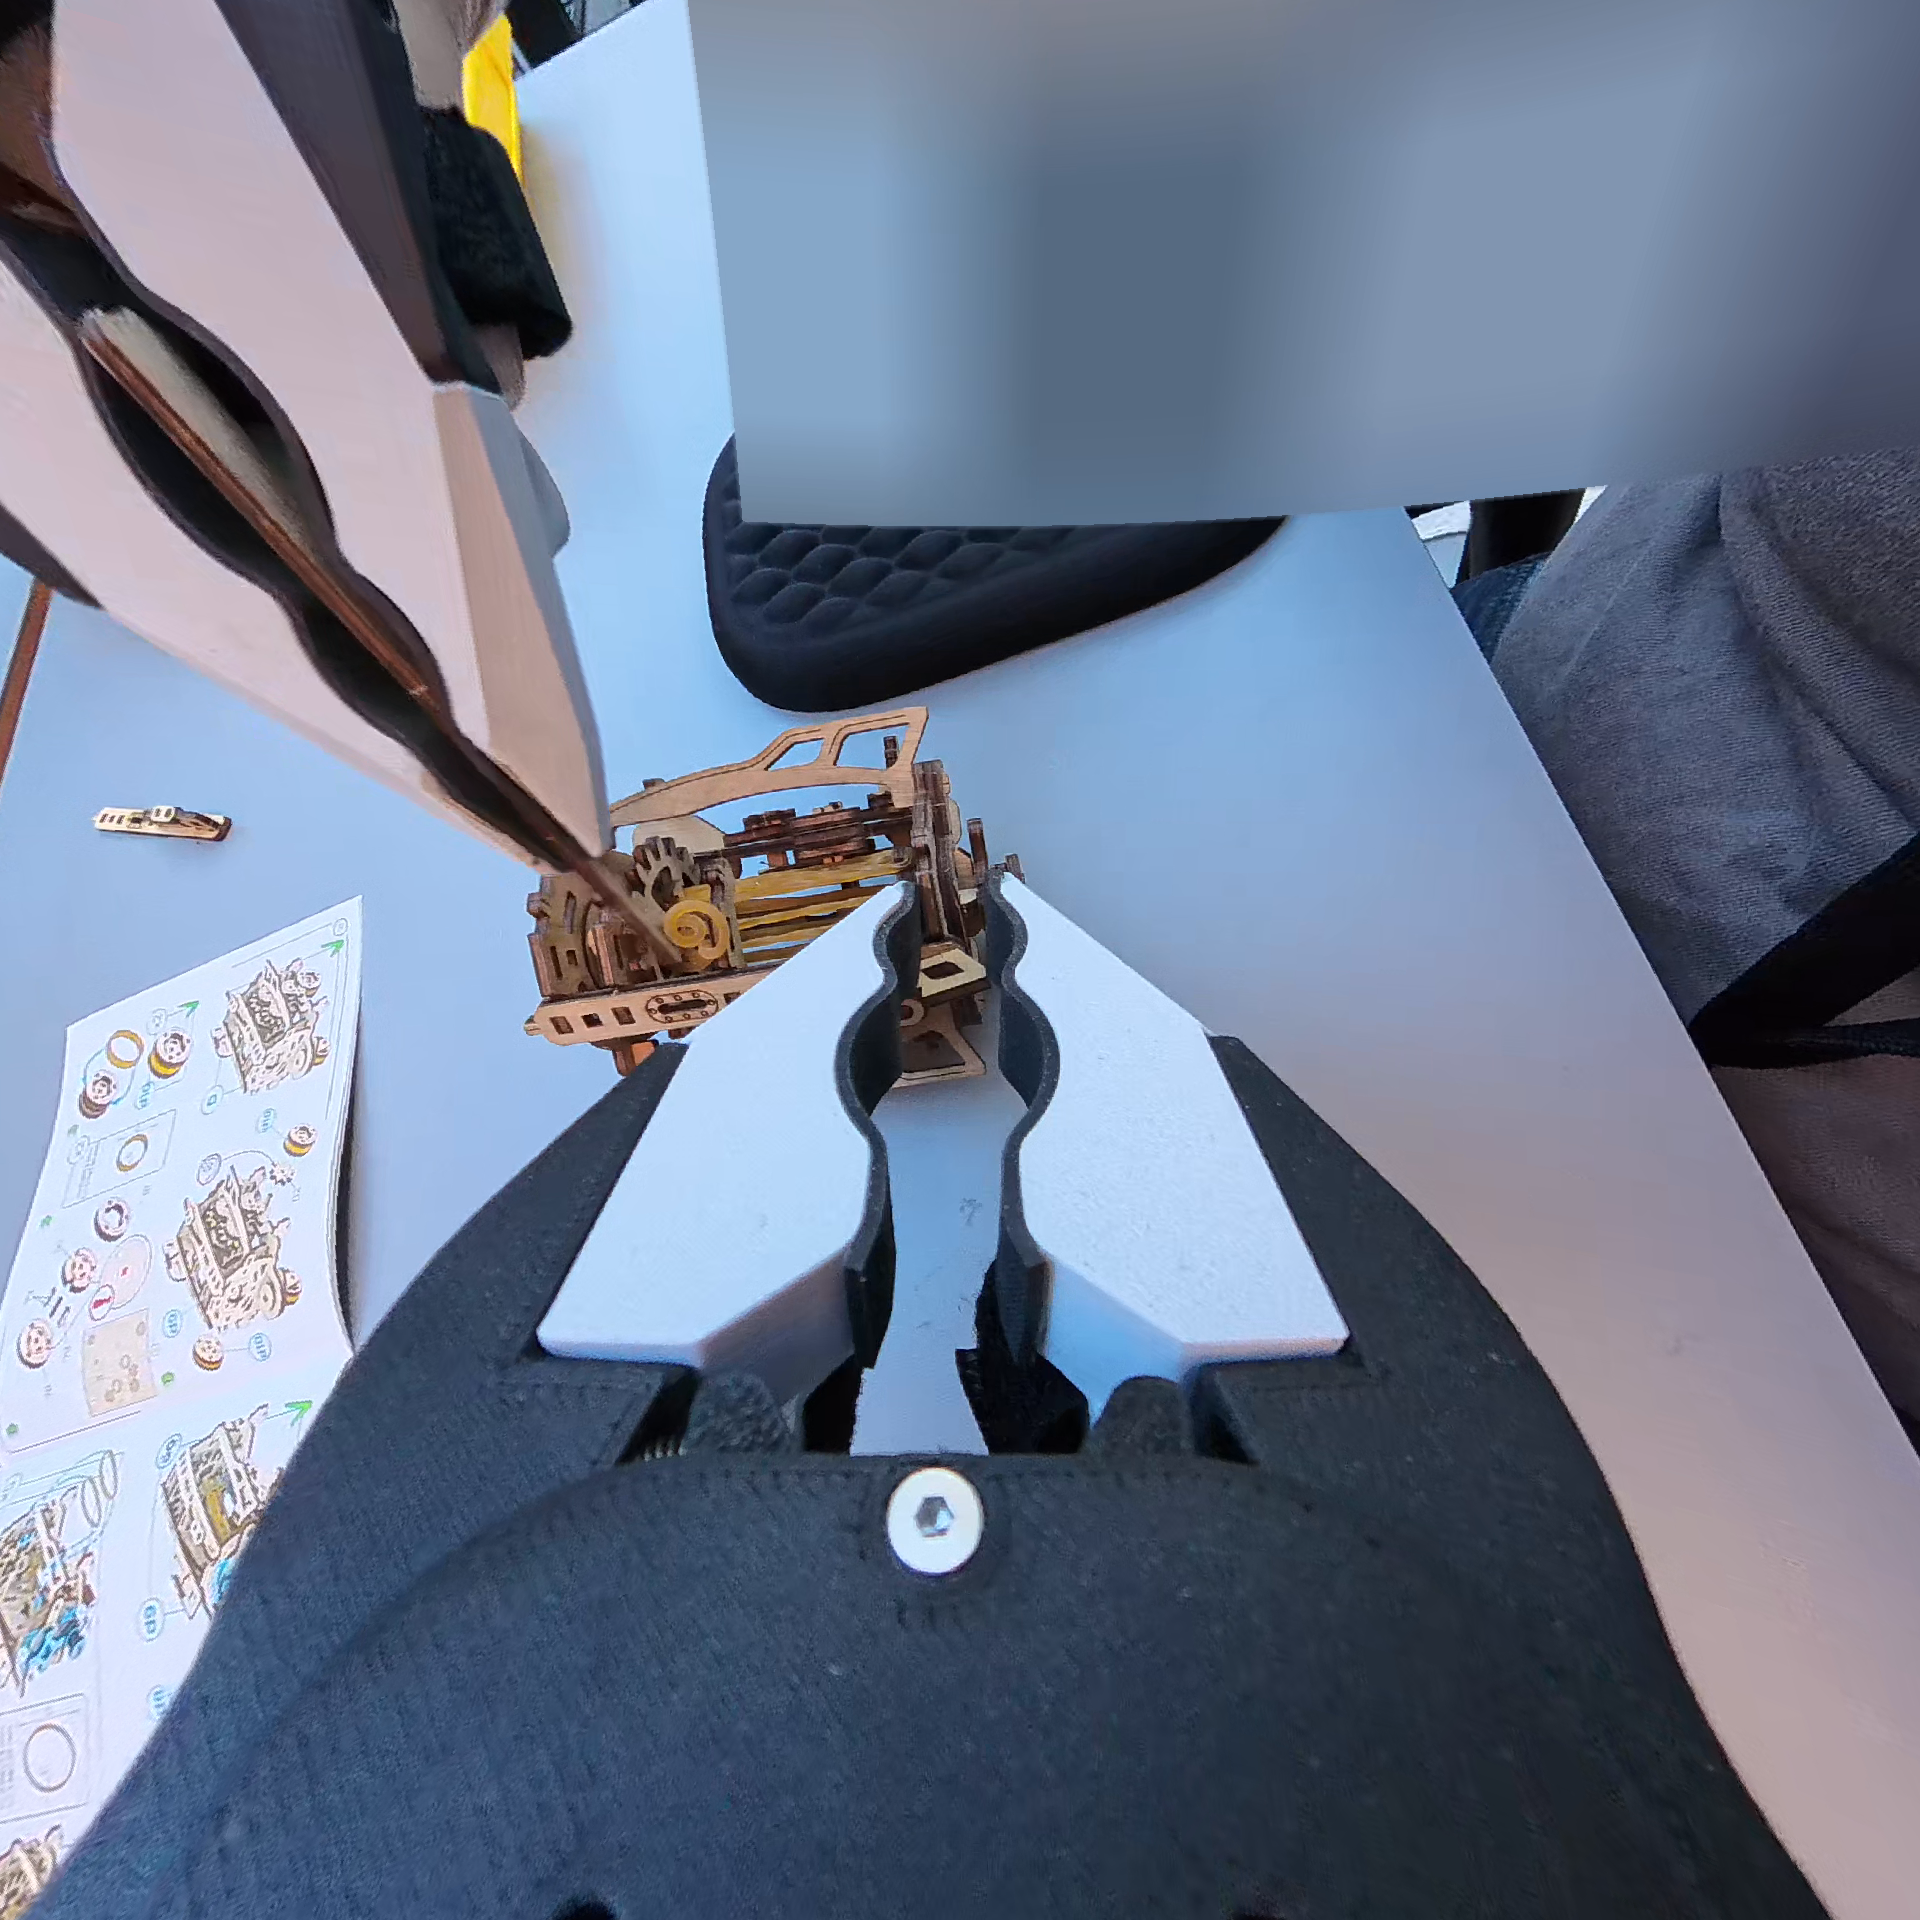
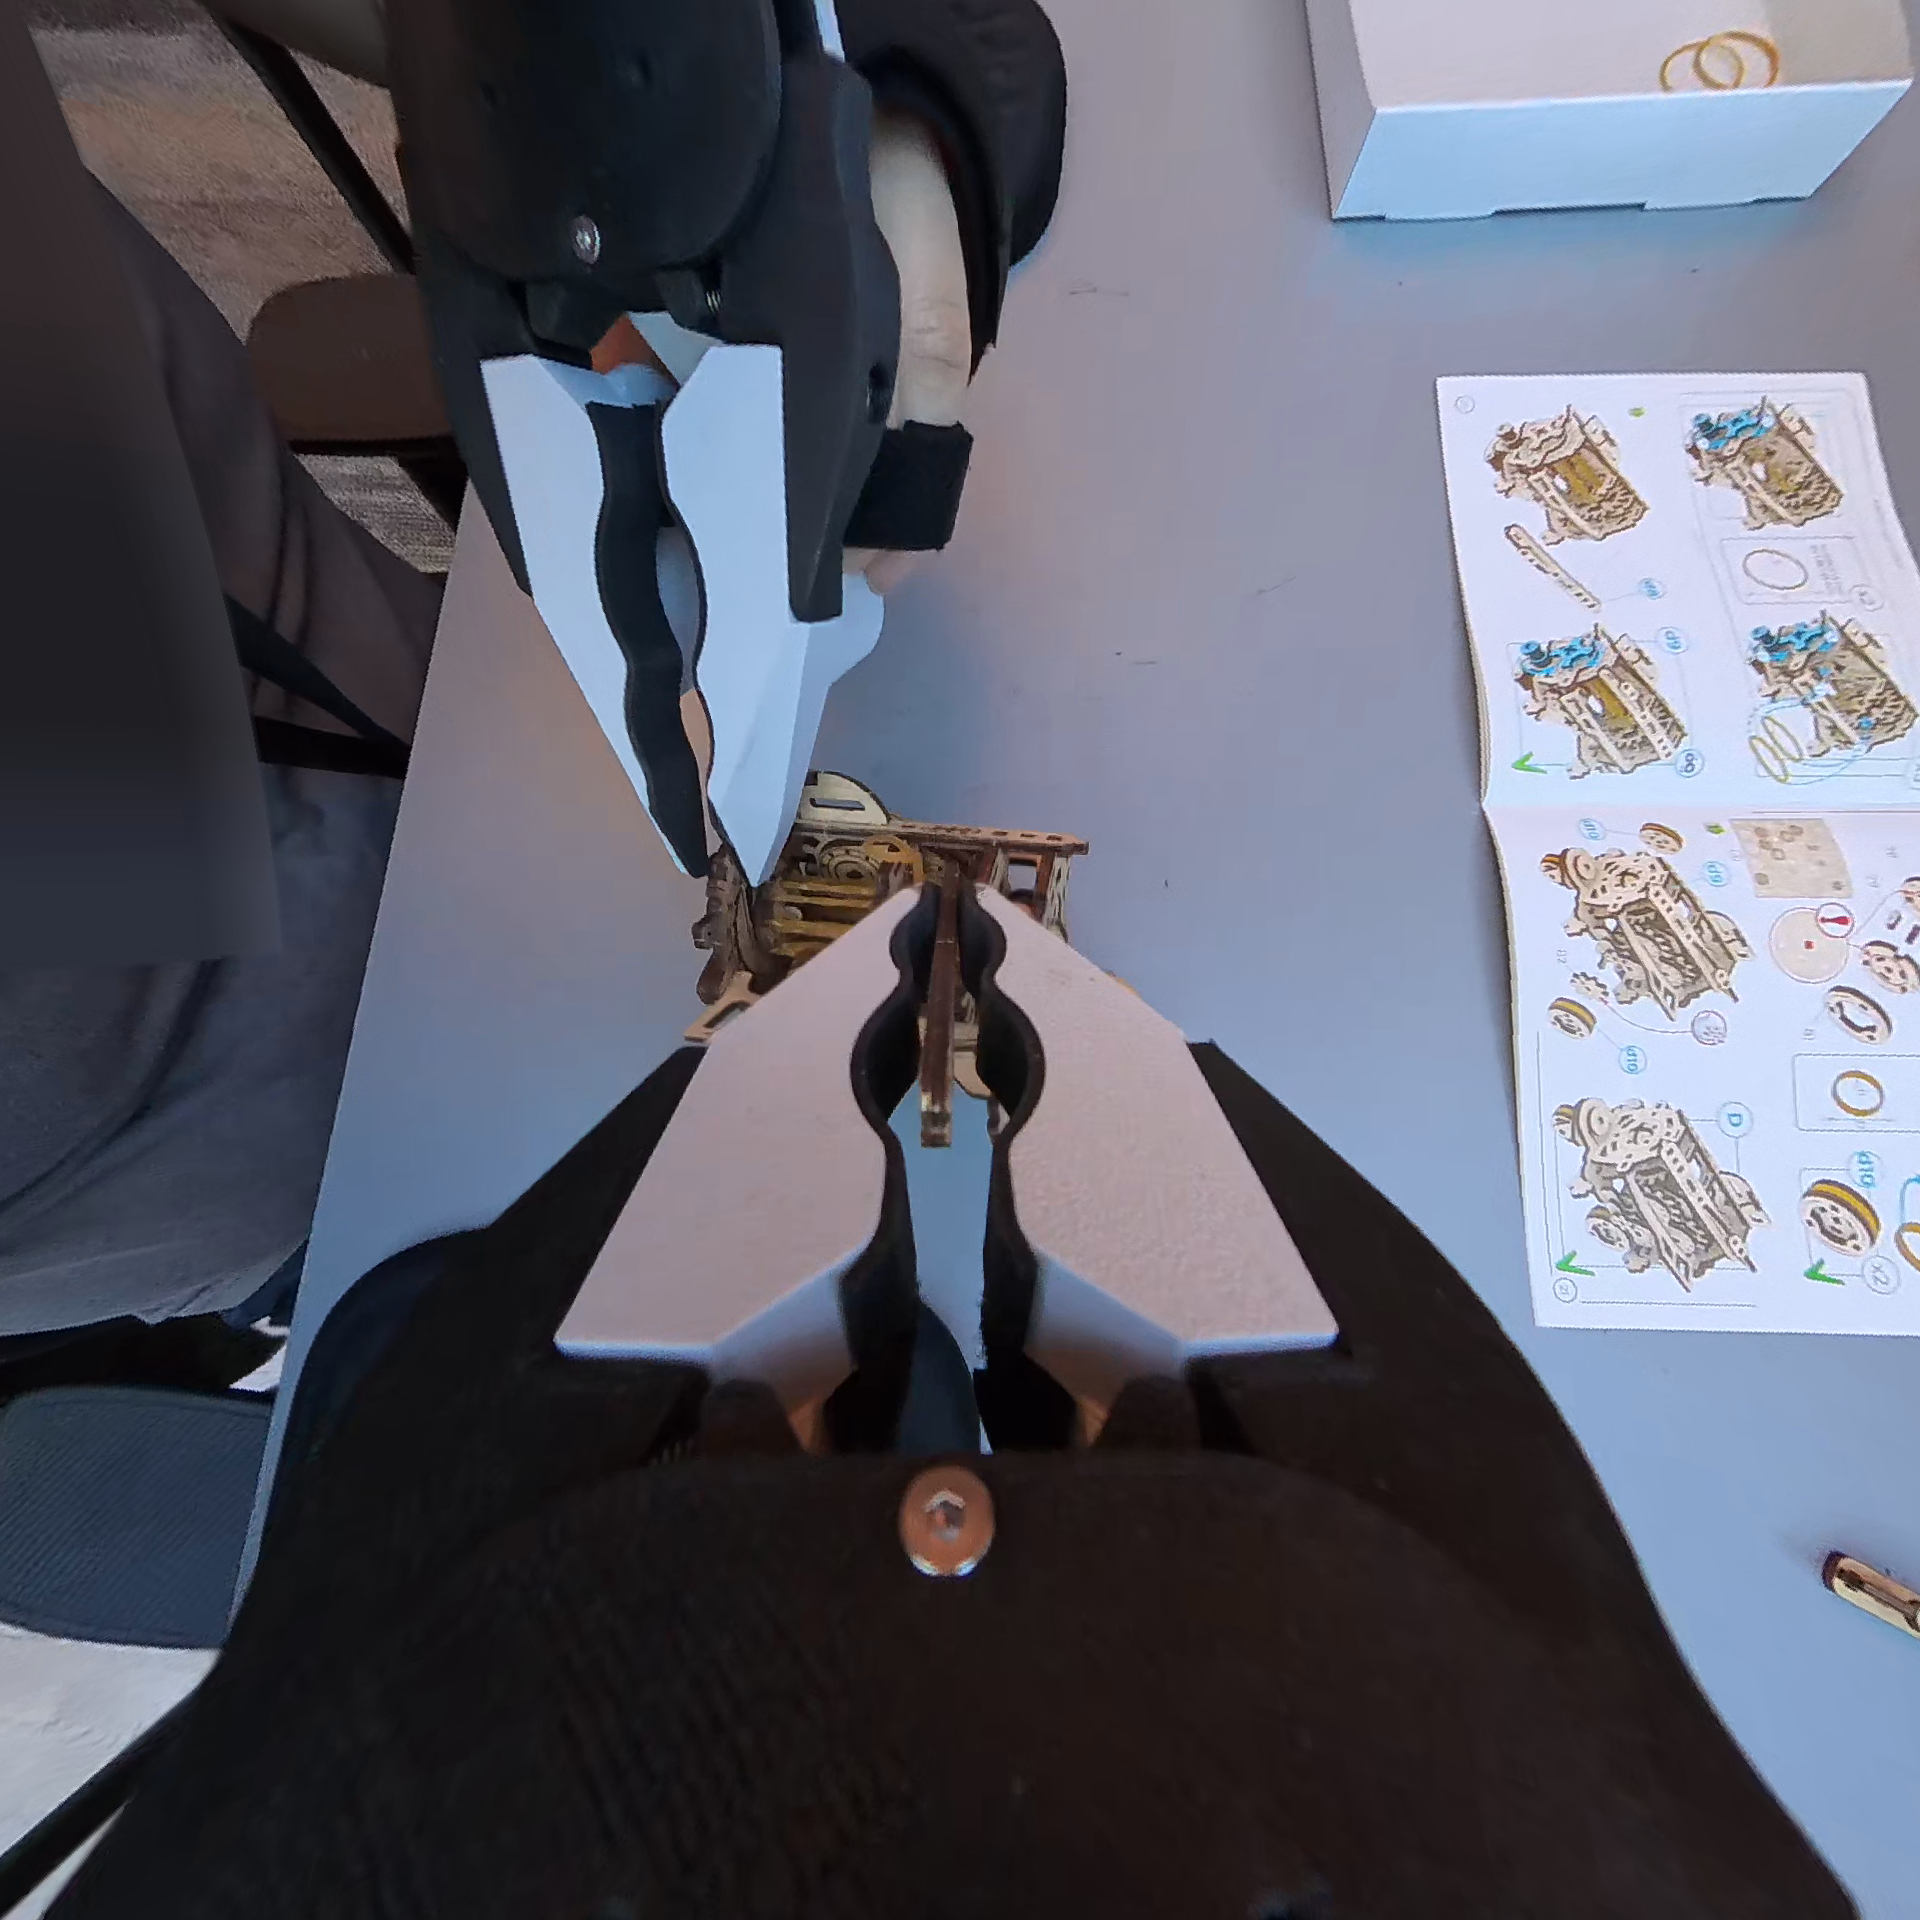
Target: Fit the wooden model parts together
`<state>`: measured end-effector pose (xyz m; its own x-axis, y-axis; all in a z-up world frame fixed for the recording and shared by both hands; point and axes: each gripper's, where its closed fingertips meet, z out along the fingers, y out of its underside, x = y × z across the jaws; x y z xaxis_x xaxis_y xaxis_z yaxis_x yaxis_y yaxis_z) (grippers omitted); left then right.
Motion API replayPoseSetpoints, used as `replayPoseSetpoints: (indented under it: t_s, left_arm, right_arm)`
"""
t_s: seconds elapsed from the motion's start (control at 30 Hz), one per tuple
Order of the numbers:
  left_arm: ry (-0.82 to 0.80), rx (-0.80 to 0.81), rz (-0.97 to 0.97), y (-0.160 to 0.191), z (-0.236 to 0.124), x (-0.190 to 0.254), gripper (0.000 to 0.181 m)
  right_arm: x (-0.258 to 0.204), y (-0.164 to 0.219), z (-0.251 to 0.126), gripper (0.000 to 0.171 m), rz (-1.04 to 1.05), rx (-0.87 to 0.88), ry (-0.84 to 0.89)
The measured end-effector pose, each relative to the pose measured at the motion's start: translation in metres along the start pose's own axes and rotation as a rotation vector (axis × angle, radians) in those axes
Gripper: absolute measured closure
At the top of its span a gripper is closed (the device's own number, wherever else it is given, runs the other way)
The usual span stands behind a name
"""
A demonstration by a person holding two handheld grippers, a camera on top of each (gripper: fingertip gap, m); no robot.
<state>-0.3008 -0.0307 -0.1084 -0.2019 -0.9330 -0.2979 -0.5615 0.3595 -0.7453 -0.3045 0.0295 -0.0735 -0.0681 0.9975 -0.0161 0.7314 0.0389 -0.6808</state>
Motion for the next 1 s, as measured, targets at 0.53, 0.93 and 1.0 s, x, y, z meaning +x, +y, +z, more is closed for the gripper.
replayPoseSetpoints:
  t_s: [0.53,0.93,1.0]
  left_arm:
    - [-0.005,0.001,-0.002,0.0,0.0,-0.001,0.171]
    - [-0.013,0.008,-0.021,0.001,0.0,-0.004,0.171]
    - [-0.014,0.007,-0.02,0.0,0.0,-0.004,0.171]
  right_arm:
    - [-0.011,0.016,0.0,0.17,0.123,0.025,-0.099]
    - [-0.024,0.013,0.006,0.17,0.182,0.14,-0.073]
    - [-0.028,0.012,0.008,0.17,0.165,0.125,-0.058]
